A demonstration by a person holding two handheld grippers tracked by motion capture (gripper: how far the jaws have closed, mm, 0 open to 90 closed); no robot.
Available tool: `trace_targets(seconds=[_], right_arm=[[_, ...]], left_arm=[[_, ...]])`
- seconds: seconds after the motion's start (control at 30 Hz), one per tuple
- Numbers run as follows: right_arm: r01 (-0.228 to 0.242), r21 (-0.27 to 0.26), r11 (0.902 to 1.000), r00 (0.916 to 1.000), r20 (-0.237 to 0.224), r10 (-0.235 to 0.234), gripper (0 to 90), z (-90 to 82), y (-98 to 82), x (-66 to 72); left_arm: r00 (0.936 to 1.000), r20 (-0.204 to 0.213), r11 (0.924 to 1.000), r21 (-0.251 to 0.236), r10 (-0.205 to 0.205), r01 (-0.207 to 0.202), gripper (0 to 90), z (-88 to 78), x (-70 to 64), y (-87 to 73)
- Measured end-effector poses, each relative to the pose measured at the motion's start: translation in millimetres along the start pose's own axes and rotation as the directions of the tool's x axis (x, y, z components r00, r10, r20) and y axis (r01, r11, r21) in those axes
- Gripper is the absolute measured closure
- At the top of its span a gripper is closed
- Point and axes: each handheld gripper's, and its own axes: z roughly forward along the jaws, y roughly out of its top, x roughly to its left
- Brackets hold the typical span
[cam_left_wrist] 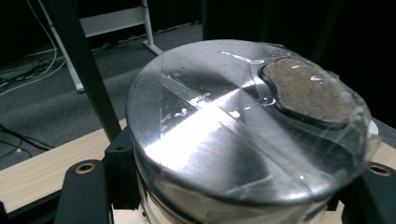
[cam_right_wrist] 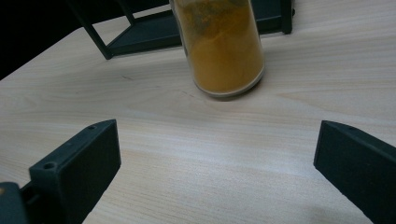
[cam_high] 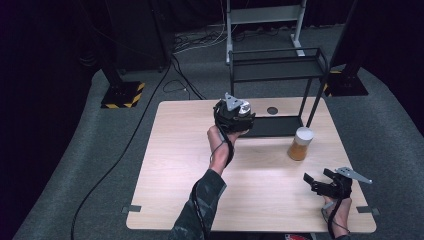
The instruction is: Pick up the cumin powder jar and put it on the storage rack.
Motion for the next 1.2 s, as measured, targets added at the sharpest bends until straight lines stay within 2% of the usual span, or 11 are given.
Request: trace_targets(seconds=[0.2,0.43,1.0,1.2], right_arm=[[0.0,0.003,1.0,1.0,-0.001,0.0,0.0,0.0,0.5,-0.6],[-0.005,0.001,1.0,1.0,-0.003,0.005,0.0,-0.4,0.2,-1.0],[-0.007,-0.004,1.0,1.0,-0.006,0.007,0.0,-0.9,-0.8,-1.6],[-0.008,-0.003,1.0,0.9999,-0.006,0.008,0.0,-0.7,-0.6,-1.7]], left_arm=[[0.9999,0.014,1.0,0.0,-0.005,0.005,30.1,2.8,2.7,11.1],[0.9996,0.023,0.9999,0.002,0.016,-0.016,30.1,4.5,1.8,28.5],[0.9987,0.042,0.9996,0.002,0.029,-0.029,30.1,7.8,3.1,62.7],[0.9984,0.051,0.9997,0.004,0.022,-0.023,30.1,6.8,7.3,73.4]])
